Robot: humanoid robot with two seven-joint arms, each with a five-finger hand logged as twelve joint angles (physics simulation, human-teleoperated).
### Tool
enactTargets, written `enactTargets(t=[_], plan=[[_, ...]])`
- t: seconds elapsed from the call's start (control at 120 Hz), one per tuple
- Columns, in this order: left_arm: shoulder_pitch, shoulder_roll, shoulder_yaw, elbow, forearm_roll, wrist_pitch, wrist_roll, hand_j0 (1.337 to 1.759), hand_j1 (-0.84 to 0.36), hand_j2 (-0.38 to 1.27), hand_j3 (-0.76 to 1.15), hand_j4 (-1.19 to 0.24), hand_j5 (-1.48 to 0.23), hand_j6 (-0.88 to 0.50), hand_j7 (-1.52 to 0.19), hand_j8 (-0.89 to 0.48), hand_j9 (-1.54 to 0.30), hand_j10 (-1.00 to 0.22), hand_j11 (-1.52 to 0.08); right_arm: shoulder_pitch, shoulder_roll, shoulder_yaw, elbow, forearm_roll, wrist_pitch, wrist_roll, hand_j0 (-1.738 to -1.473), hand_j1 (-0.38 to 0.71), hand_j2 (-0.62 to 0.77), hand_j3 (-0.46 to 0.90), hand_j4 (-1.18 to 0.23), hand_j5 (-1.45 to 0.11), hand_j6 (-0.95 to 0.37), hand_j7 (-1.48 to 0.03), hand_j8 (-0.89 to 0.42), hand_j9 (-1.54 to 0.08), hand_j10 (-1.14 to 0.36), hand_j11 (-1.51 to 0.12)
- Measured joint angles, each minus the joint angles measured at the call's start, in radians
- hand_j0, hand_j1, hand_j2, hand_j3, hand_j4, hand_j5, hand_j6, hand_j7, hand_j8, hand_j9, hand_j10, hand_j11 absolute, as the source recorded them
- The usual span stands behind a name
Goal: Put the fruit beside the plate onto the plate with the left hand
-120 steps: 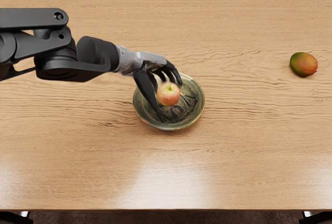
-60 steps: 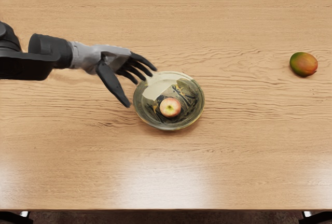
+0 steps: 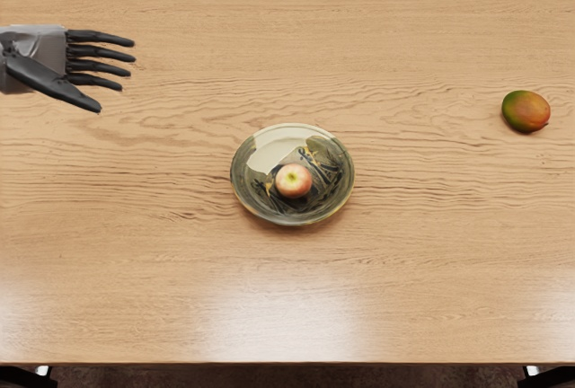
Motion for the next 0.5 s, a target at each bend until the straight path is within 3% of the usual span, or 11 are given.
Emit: enactTargets(t=[0.5], plan=[[0.005, -0.058, 0.004, -0.009, -0.035, -0.002, -0.001, 1.658, 0.05, 0.05, 0.0, -0.25, -0.33, -0.25, -0.33, -0.25, -0.33, -0.25, -0.33, 0.0, 0.0, 0.0, 0.0, 0.0, 0.0, 0.0, -1.658, -0.32, -0.01, 0.0, -0.03, -0.03, -0.03, -0.03, -0.03, -0.03, -0.03, -0.03]])
